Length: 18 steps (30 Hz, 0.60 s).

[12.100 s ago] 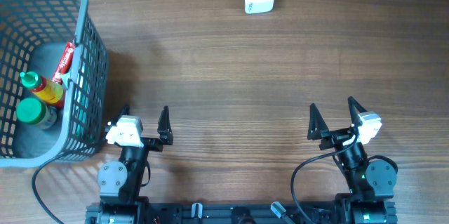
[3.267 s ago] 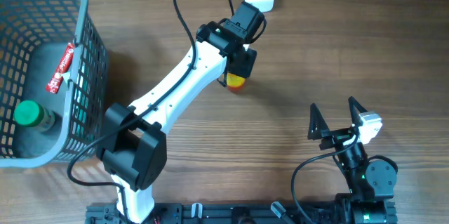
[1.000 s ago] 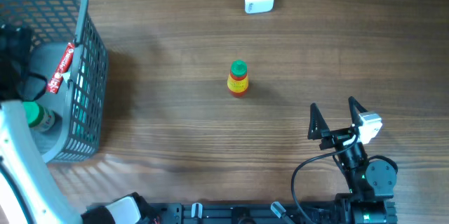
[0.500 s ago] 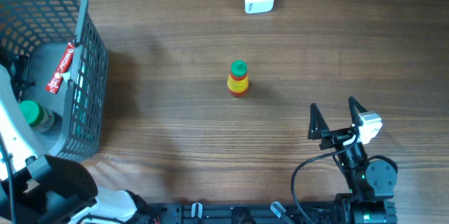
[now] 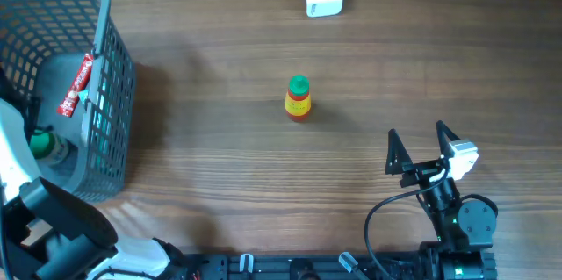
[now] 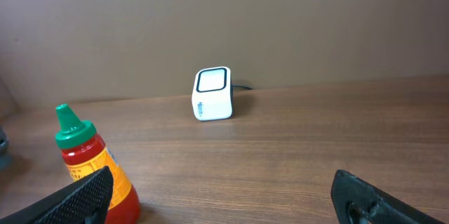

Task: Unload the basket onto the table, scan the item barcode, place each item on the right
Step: 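Reach the left gripper into the basket and grasp the green-lidded jar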

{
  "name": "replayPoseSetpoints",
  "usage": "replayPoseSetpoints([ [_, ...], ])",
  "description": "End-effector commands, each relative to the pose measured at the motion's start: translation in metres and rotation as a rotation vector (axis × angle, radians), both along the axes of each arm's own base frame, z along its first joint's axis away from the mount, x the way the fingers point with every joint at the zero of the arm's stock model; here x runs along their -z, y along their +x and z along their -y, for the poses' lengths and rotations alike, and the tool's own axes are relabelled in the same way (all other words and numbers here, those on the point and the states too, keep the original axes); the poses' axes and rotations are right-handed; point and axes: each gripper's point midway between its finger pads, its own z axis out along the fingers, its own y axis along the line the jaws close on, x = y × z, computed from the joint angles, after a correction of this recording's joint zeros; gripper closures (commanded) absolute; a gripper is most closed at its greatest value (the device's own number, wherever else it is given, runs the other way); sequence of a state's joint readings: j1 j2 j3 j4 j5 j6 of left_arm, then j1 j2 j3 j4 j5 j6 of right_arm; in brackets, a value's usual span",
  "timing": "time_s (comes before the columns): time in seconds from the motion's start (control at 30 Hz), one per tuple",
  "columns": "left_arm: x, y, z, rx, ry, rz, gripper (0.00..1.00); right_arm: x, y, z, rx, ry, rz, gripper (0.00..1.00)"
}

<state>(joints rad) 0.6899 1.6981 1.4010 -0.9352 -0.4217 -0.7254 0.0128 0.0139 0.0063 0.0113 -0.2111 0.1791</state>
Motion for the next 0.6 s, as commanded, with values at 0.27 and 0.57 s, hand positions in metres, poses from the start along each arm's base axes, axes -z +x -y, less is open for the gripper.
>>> replayPoseSetpoints([
  [0.27,0.037,0.013,0.001,0.033,-0.035,0.069,0.00,-0.002,0.000,0.001,0.006,0.007,0.007,0.00],
  [0.57,0.086,0.019,0.004,0.041,-0.128,0.018,0.00,-0.002,0.000,0.001,0.006,0.007,0.007,0.00],
])
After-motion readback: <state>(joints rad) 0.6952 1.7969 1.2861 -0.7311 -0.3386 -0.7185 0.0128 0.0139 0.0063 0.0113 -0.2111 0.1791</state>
